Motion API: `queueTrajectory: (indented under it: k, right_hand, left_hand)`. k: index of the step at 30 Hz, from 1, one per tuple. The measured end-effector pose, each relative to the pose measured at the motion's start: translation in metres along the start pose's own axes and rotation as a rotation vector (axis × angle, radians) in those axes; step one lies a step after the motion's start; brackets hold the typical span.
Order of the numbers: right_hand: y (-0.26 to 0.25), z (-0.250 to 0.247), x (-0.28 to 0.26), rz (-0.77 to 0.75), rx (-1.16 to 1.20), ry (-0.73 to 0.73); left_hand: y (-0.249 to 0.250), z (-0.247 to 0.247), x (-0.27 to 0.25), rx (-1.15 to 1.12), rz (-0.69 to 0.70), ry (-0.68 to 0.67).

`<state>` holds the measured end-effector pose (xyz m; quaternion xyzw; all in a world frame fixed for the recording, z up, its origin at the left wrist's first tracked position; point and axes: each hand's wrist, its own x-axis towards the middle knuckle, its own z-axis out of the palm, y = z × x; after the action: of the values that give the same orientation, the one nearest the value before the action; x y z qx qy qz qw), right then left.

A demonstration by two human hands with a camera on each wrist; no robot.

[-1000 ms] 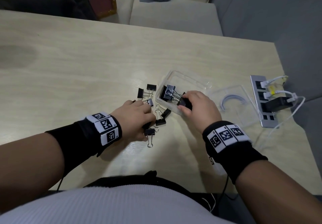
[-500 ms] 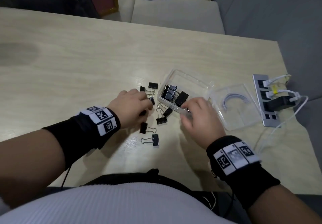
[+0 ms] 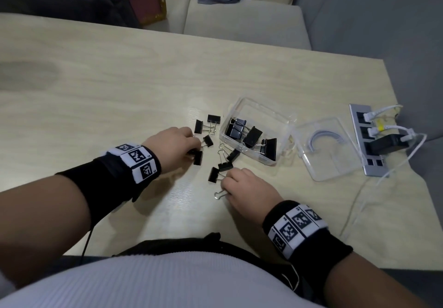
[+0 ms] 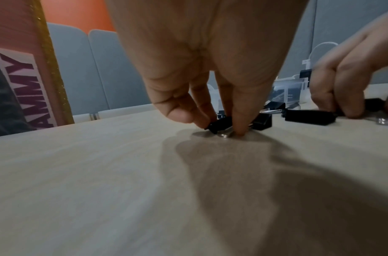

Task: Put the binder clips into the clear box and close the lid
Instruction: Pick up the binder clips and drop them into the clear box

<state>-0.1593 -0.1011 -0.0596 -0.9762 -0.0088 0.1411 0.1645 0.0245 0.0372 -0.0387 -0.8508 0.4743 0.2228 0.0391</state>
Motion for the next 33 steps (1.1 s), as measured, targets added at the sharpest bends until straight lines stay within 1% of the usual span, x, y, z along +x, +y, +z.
queueTrajectory:
  k: [3,6,8,11,13,14,17,19,21,22,24,25,26,28,29,31,33]
  right_hand:
    - [0.011,-0.006,-0.003,0.034,0.074,0.039]
    - [0.019,-0.023,-0.001,0.092,0.190,0.203]
    - [0.027,-0.039,0.005,0.231,0.276,0.346]
    - [0.045,-0.064,0.018,0.523,0.421,0.553]
    - [0.057,-0.077,0.027,0.628,0.462,0.638]
    - [0.062,-0.082,0.030,0.657,0.474,0.641]
    - [0.067,-0.088,0.034,0.692,0.457,0.552]
    - [0.060,-0.084,0.032,0.624,0.407,0.529]
    - [0.046,-0.075,0.030,0.478,0.361,0.467]
    - [0.037,-0.068,0.029,0.389,0.325,0.406]
    - [0.021,-0.054,0.027,0.210,0.190,0.233]
    - [0.014,-0.045,0.026,0.141,0.106,0.150]
    - [0.010,-0.035,0.025,0.101,0.033,0.086]
    - [0.008,-0.018,0.021,0.119,-0.038,0.011]
    - [0.009,-0.011,0.018,0.140,-0.039,0.009]
    - [0.012,-0.003,0.015,0.167,-0.004,0.041]
    - [0.015,-0.002,0.014,0.175,0.046,0.085]
  left_hand:
    - [0.003,-0.001,0.004,-0.014,-0.024,-0.002]
    - [0.005,-0.002,0.006,-0.022,-0.035,-0.009]
    - [0.006,-0.002,0.007,-0.021,-0.041,-0.013]
    - [0.006,-0.006,0.010,-0.030,-0.051,-0.025]
    - [0.006,-0.008,0.011,-0.038,-0.065,-0.052]
    - [0.005,-0.008,0.012,-0.034,-0.068,-0.060]
    - [0.005,-0.008,0.011,-0.010,-0.084,-0.038]
    - [0.003,-0.006,0.009,-0.028,-0.112,-0.016]
    - [0.001,-0.005,0.008,-0.065,-0.140,-0.020]
    - [0.001,-0.005,0.008,-0.075,-0.145,-0.027]
    - [0.003,-0.007,0.008,-0.078,-0.138,-0.031]
    - [0.005,-0.007,0.008,-0.076,-0.130,-0.034]
    - [0.007,-0.008,0.008,-0.072,-0.123,-0.039]
    - [0.011,-0.010,0.007,-0.074,-0.119,-0.048]
    - [0.013,-0.013,0.006,-0.079,-0.118,-0.047]
    - [0.017,-0.024,0.008,-0.111,-0.105,-0.014]
    - [0.026,-0.038,0.014,-0.185,-0.080,0.074]
